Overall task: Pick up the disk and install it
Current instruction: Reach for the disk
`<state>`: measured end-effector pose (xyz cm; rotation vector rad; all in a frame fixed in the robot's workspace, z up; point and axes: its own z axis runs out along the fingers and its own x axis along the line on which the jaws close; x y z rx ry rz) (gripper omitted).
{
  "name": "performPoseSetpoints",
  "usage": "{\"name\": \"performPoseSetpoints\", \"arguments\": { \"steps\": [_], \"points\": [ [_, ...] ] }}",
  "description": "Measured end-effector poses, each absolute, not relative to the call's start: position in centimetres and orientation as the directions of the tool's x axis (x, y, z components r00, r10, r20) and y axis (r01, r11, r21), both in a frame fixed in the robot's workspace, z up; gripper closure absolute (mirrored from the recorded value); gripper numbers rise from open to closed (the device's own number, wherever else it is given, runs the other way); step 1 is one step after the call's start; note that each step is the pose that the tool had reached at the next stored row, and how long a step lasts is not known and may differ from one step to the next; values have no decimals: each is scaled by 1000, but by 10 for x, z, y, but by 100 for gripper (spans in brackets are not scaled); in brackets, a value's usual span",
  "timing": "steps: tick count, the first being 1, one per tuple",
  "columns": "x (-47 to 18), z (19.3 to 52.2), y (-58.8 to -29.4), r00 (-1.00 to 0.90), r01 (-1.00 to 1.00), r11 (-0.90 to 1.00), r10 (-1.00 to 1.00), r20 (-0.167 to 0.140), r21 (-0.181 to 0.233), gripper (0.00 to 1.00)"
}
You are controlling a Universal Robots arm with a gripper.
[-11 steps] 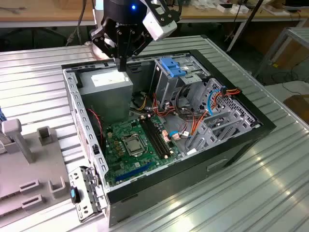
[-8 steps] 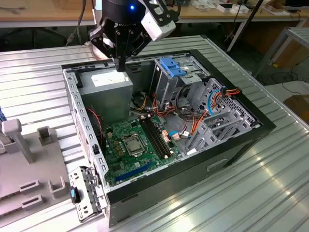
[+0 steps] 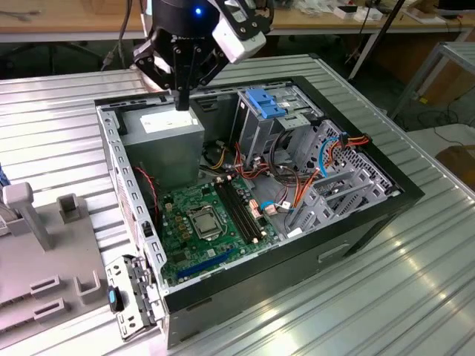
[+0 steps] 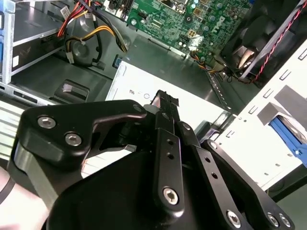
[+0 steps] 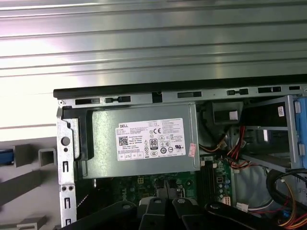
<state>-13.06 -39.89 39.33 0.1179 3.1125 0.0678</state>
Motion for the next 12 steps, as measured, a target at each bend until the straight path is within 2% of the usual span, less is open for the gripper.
{"name": "performPoseSetpoints", "arguments": {
  "steps": [12],
  "points": [
    [-139, 393, -399, -997, 75, 996, 76, -24, 44, 89]
  ]
}}
